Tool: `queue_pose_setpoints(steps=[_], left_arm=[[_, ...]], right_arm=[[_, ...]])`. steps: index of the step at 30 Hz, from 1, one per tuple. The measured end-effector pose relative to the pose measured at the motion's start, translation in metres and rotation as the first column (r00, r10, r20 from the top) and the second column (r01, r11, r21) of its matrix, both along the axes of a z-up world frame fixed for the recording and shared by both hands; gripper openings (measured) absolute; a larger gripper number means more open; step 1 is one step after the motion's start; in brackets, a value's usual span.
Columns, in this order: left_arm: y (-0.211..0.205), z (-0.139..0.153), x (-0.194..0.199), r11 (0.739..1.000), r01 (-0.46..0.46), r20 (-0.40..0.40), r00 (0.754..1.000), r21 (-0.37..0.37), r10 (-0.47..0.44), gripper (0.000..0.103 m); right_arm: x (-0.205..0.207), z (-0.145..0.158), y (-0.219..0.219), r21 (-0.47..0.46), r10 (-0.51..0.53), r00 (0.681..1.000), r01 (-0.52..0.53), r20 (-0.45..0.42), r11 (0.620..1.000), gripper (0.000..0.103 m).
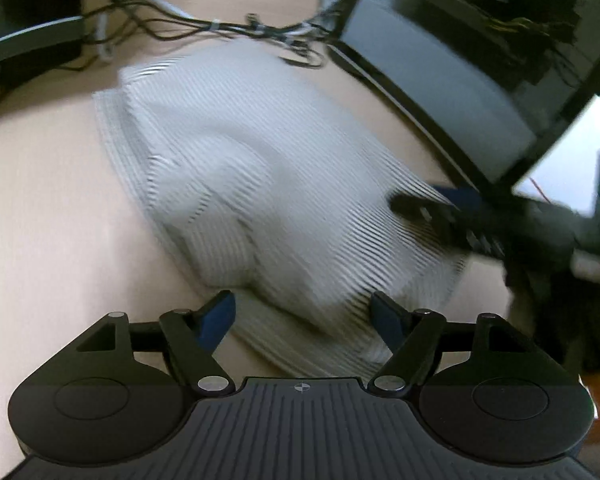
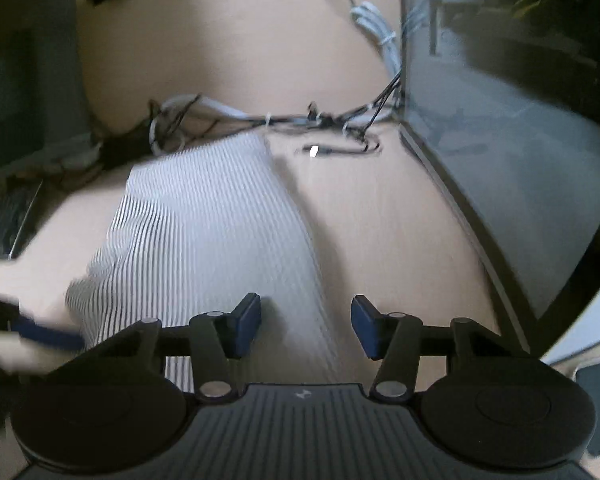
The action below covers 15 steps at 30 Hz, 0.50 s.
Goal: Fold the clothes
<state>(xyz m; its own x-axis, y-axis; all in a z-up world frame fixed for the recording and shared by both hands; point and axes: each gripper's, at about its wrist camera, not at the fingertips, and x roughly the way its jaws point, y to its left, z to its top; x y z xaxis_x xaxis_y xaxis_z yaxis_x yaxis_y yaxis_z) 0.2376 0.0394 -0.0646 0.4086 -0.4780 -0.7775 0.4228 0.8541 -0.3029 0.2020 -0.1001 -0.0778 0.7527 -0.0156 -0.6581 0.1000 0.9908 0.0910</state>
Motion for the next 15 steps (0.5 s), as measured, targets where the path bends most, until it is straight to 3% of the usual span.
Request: queue_pose_setpoints(steps=[7, 13, 15], left_arm=[[0.016, -0.002, 0.012, 1.000, -0.024, 0.021, 0.999, 0.010, 0.024, 0.078], [0.027, 0.002, 0.009, 1.000, 0.012, 0.047, 0.999, -0.017, -0.011, 0.079], [0.031, 0.002, 0.009, 0.999, 0.019, 0.058, 0.998, -0.035, -0.017, 0.081]], right_arm=[[-0.029, 0.009, 0.021, -0.051, 0.025, 0.999, -0.027, -0.028, 0.998, 0.058], [-0.050, 0.018, 0.038, -0.129, -0.044, 0.999, 0.043, -0.004, 0.991, 0.061], [-0.054, 0.014, 0.045, -0.148, -0.044, 0.998, 0.039, -0.035, 0.988, 0.061]])
